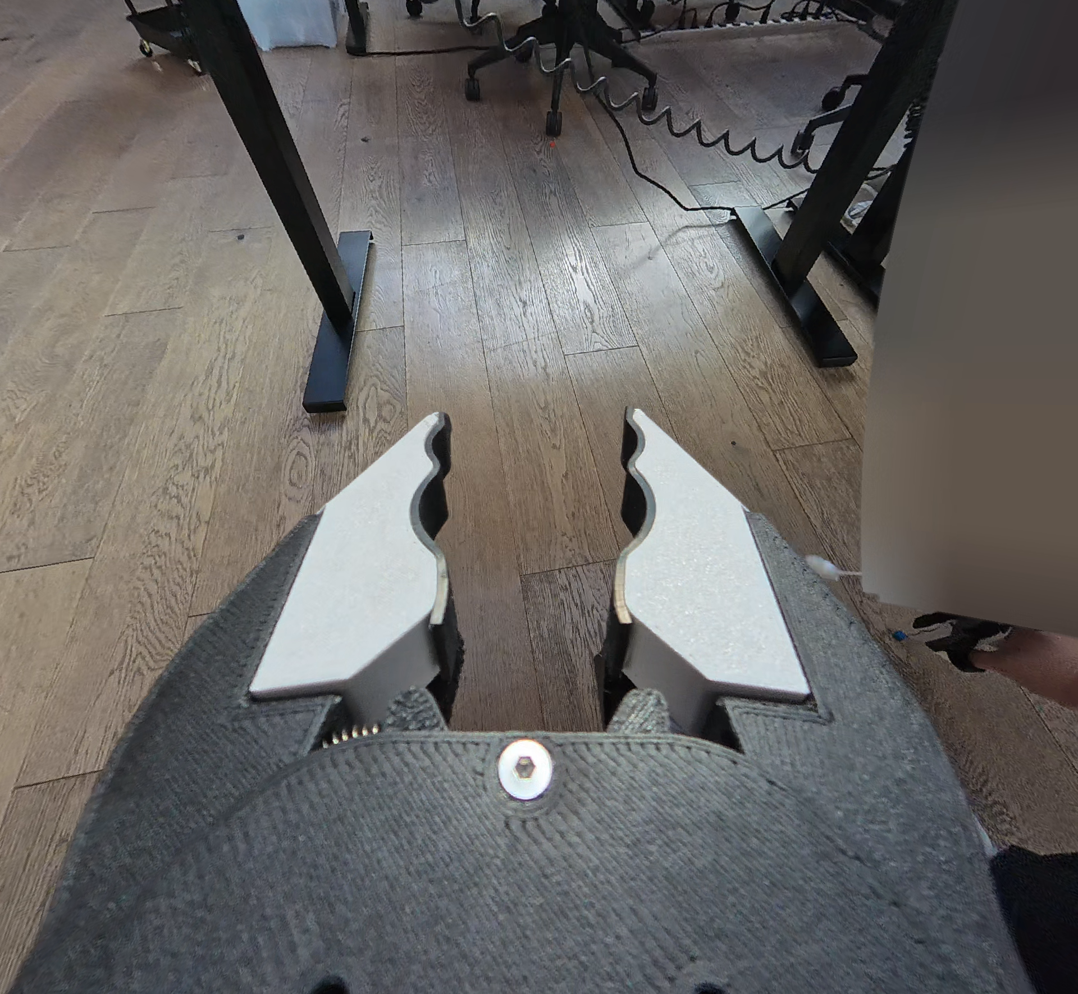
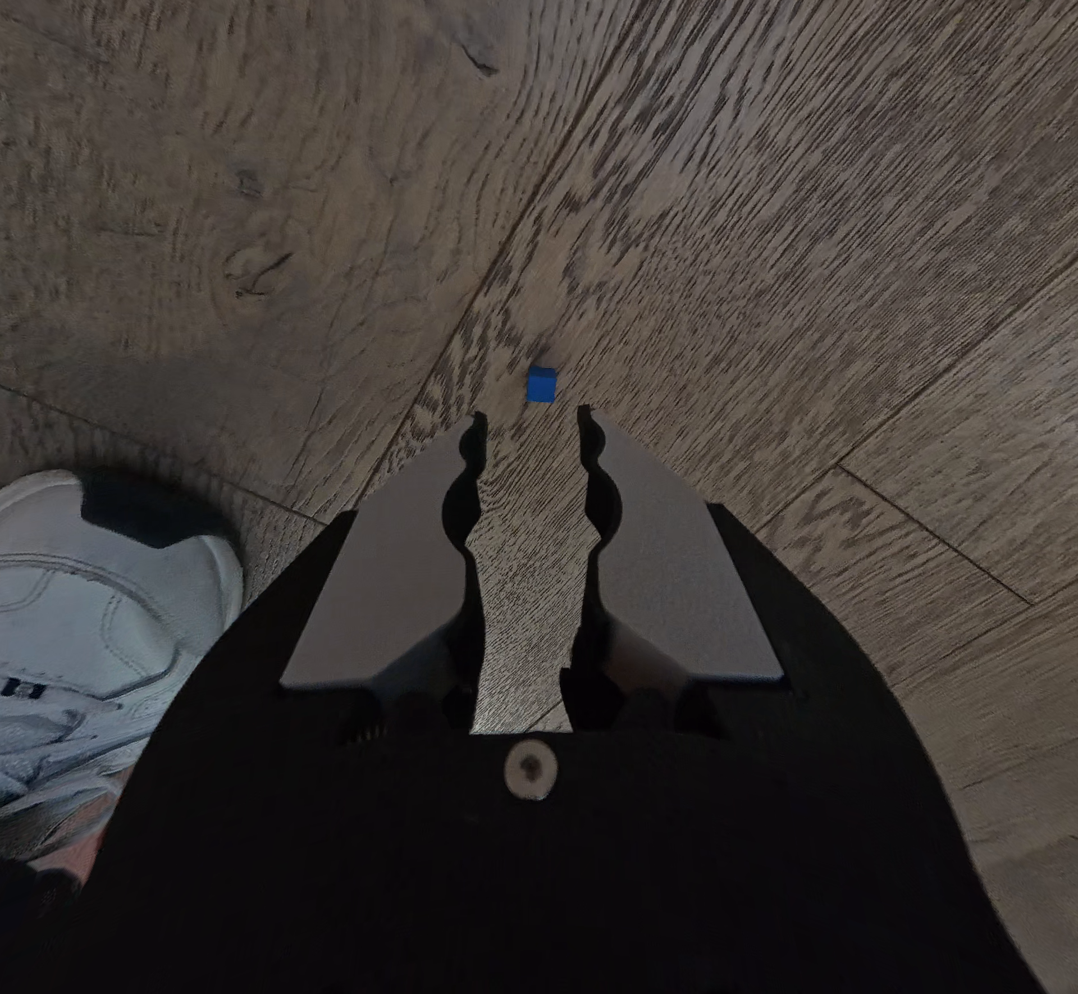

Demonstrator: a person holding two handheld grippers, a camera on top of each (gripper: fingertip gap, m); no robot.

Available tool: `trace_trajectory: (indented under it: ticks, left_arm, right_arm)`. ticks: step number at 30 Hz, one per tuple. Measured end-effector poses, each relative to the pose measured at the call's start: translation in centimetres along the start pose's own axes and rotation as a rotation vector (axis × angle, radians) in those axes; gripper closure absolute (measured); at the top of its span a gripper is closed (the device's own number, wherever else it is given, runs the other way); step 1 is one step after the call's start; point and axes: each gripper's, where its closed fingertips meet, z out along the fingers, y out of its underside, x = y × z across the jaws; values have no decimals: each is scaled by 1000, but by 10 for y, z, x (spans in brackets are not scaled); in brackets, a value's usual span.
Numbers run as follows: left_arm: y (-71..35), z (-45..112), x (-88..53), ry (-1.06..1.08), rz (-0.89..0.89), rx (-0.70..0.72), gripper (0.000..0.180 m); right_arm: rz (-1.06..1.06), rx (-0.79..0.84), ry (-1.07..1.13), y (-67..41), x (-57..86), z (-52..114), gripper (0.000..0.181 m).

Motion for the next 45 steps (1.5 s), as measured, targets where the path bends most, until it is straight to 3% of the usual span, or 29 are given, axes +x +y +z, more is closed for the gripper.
trace_trajectory:
  ticks: [4,7,10,14,23,28,31,33,38,45]
  left_arm:
    - [23,23,21,38,-35,-33,120]
    - [29,28,26,58,-75,-40,119]
    - [27,23,25,55,-91,-36,121]
    - [20,6,18,63,-109,-52,122]
    - [-24,-125,-119,-52,-119,-119,118]
    - [-35,-259,-258,-83,-126,-314,118]
    - [-53,-331,-338,-41,-192,-384,121]
    - [-77,-372,-411,-122,-124,-396,123]
    - [-151,-435,-603,-346,-62,-455,121]
    - [-295,-392,-815,-523,-195,-266,124]
  right_arm:
    - [11,-6,-6,3,7,25,155]
    - [41,38,-14,-4,13,26,172]
    - [-17,-52,-37,10,10,21,172]
    - [29,47,-44,-13,7,-28,172]
    - [92,114,8,-61,-65,-269,172]
    - [102,134,77,-116,-163,-465,172]
    - [126,261,115,-180,-244,-580,172]
    - [111,369,113,-237,-302,-635,172]
    - [-139,515,-4,-424,-444,-720,172]
    - [-362,1017,-142,-764,-553,-875,172]
